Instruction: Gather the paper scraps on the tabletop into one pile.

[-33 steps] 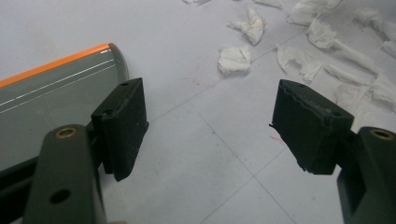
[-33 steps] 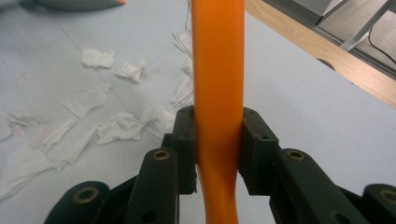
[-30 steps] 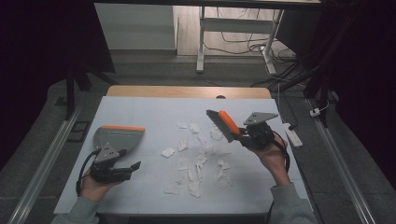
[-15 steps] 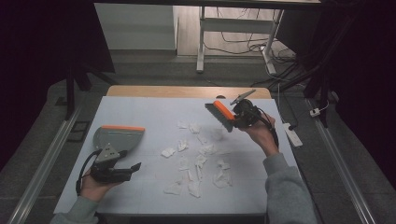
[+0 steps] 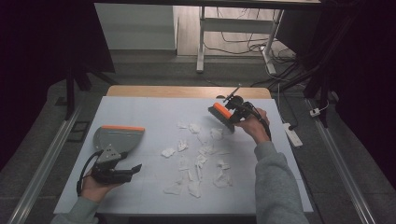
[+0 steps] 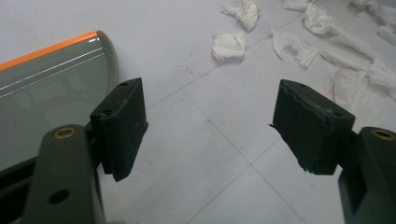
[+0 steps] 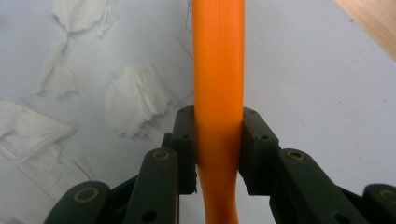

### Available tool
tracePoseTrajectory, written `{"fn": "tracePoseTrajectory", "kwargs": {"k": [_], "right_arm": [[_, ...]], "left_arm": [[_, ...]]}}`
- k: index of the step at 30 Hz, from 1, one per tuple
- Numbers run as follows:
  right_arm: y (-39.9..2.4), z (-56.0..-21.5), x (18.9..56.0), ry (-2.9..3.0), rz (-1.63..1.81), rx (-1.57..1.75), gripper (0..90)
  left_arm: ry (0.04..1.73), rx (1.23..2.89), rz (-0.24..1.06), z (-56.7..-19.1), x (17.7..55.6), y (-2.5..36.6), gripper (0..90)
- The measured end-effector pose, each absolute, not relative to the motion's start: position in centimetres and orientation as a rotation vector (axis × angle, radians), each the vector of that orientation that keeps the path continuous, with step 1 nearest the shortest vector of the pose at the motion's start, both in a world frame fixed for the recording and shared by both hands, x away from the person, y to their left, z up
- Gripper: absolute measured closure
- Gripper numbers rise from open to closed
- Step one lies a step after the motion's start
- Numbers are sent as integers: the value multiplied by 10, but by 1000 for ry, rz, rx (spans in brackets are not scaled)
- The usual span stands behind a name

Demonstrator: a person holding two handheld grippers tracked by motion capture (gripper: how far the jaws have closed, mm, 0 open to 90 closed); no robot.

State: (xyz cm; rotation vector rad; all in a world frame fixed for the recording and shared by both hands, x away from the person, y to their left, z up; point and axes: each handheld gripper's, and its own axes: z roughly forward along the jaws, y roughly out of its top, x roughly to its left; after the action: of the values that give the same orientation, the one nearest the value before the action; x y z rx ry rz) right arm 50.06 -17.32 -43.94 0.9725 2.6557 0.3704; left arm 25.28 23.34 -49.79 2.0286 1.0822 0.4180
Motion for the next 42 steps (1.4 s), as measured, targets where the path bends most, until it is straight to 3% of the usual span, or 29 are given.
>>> {"fn": "tracePoseTrajectory", "kwargs": {"k": [12,26,42], "right_arm": [[-149,-445,484,2784,327,816,705],[-135,-440,439,2907,417,627,705],[-151,-417,447,2719,597,732,704]], "left_arm": [[1088,2034,415,-499,253,233,264],[1084,2047,415,-500,253,231,263],[1086,2036,413,-499,253,231,264]]}}
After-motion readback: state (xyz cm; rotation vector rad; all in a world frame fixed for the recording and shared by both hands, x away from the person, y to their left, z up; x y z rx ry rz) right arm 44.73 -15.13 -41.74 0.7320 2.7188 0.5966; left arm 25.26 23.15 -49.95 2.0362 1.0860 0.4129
